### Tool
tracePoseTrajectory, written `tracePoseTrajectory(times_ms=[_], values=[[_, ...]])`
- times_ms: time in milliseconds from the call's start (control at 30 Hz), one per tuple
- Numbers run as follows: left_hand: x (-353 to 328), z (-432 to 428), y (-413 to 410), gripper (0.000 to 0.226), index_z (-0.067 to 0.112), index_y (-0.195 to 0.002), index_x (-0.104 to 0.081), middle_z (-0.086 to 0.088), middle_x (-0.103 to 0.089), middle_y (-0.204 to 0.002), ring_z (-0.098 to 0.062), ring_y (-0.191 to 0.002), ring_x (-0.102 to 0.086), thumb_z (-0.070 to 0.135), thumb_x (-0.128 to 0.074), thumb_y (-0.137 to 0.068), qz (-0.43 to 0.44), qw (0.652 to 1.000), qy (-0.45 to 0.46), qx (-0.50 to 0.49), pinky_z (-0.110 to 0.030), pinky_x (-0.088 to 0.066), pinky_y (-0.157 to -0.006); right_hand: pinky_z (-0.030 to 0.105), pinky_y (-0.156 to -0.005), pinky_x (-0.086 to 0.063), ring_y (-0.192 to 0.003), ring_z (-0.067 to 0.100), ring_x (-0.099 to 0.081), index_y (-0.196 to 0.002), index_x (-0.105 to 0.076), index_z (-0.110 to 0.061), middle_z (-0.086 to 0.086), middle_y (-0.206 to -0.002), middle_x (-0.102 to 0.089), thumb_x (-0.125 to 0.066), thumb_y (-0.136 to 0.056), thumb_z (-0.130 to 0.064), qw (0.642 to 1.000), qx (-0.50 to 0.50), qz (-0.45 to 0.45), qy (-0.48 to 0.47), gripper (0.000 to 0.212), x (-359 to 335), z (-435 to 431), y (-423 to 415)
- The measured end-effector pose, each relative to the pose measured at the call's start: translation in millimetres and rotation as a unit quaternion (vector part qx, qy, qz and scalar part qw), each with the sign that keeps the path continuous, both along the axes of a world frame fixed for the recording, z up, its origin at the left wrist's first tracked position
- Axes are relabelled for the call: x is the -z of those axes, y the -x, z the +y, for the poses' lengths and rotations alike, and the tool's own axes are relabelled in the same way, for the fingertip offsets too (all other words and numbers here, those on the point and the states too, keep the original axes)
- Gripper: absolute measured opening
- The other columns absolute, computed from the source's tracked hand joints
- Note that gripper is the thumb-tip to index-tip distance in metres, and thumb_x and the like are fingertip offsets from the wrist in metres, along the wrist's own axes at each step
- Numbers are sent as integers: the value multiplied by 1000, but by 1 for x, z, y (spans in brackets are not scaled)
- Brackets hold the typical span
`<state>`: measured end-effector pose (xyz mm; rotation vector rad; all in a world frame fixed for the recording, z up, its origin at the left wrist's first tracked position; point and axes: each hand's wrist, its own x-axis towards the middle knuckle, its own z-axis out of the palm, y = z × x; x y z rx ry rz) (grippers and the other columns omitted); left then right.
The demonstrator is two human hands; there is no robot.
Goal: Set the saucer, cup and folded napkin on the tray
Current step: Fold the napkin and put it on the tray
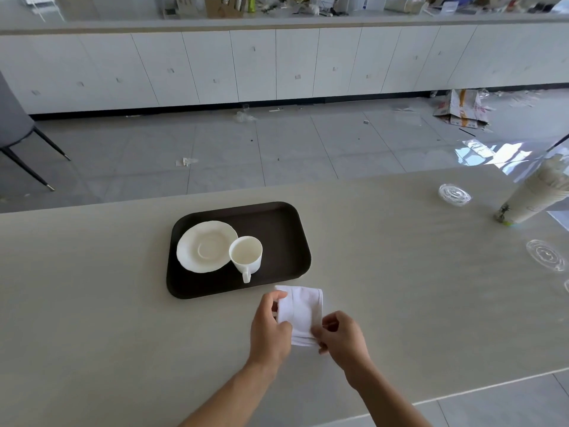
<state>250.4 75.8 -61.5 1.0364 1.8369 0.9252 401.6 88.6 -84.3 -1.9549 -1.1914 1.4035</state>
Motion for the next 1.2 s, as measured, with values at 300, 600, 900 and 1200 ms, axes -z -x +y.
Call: tracePoseTrajectory(times_ms=[300,600,900,1200], values=[[-22,26,13,57,30,-118,-56,11,-58,-111,-12,-100,-55,-7,-49,-75,16,999,-31,18,-29,-50,-87,31,-60,-53,-58,17,-57,-78,-70,-1,3,-61,-62,-75,-86,-12,993,28,117,15,15,-12,23,-1],[-41,57,27,46,28,-118,-61,18,-63,-104,-2,-98,-58,6,-56,-78,44,997,-62,32,-18,-43,-82,33,-58,-54,-48,11,-58,-77,-72,-7,-3,-56,-65,-73,-86,-13,995,35,68,-71,11,-28,58,6],[-55,115,45,45,23,-118,-63,11,-63,-100,-9,-91,-59,1,-53,-80,86,991,-86,49,-19,-41,-78,26,-51,-52,-47,10,-58,-74,-71,-10,-3,-55,-65,-71,-88,-13,993,26,51,-105,14,-47,112,20],[-54,208,82,51,23,-122,-61,2,-63,-106,-15,-93,-55,-2,-50,-79,166,980,-33,108,-25,-43,-81,27,-50,-53,-45,13,-64,-78,-69,-9,3,-61,-69,-71,-88,-19,996,31,19,-79,14,-46,175,57]])
